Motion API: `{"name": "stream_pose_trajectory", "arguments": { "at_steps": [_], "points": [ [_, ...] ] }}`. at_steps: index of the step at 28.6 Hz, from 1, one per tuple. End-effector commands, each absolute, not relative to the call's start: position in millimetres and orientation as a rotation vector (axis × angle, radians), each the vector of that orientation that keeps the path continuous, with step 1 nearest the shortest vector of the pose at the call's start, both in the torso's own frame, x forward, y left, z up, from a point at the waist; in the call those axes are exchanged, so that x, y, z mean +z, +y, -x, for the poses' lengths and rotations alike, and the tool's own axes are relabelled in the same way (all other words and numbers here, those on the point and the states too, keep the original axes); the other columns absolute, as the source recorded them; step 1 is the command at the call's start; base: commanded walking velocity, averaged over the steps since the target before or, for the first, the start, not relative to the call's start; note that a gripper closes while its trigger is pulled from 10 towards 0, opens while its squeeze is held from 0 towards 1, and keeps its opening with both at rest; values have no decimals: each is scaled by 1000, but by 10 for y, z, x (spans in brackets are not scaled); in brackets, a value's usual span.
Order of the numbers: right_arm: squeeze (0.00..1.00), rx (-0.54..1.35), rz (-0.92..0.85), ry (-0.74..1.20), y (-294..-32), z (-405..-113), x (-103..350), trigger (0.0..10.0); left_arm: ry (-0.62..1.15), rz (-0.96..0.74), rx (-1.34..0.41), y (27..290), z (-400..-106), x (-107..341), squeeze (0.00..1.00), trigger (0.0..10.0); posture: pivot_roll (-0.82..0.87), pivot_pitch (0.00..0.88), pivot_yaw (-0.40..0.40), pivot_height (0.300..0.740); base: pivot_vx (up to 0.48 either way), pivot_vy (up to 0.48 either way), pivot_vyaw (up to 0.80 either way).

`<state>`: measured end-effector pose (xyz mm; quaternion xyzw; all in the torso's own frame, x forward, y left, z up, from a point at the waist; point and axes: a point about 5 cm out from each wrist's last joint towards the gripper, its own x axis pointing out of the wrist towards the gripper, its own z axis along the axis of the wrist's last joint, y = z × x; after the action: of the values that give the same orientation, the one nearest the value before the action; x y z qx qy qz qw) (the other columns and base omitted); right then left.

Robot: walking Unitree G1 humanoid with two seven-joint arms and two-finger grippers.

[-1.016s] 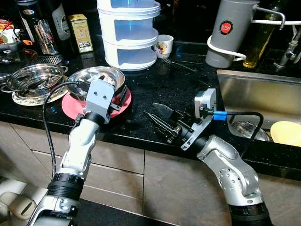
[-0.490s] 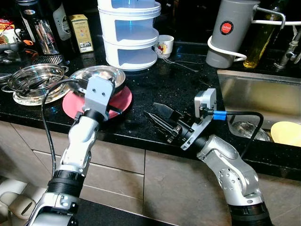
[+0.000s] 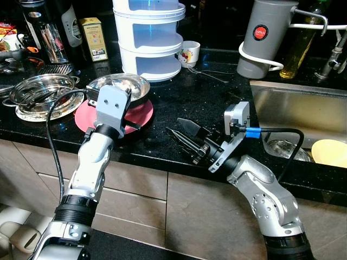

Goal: Kitchen organization

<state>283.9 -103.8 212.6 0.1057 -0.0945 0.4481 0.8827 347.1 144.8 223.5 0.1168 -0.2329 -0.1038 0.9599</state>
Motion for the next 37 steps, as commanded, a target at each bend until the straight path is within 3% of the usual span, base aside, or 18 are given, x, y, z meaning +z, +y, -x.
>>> {"name": "stream_pose_trajectory", "arguments": {
  "at_steps": [1, 8, 20, 37],
  "points": [
    [0, 928, -221, -213, -1056, -2836, 2156, 10000, -513, -211, -205, 1447, -3463, 2369, 0, 0, -35, 39, 15, 740, 0, 0, 0],
    [0, 925, -250, -214, -1063, -2854, 2179, 10000, -582, -159, -206, 1396, -3409, 2608, 0, 0, -32, 32, 17, 740, 0, 0, -58],
    [0, 734, -337, -271, -1279, -3038, 2295, 10000, -610, -123, -314, 1216, -3346, 2744, 0, 0, -30, 21, 22, 740, 0, 0, -764],
    [0, 671, -325, -266, -1349, -3078, 2298, 10000, -560, -131, -378, 1226, -3488, 2694, 0, 0, -44, 23, 29, 740, 0, 0, -769]
  ]
}}
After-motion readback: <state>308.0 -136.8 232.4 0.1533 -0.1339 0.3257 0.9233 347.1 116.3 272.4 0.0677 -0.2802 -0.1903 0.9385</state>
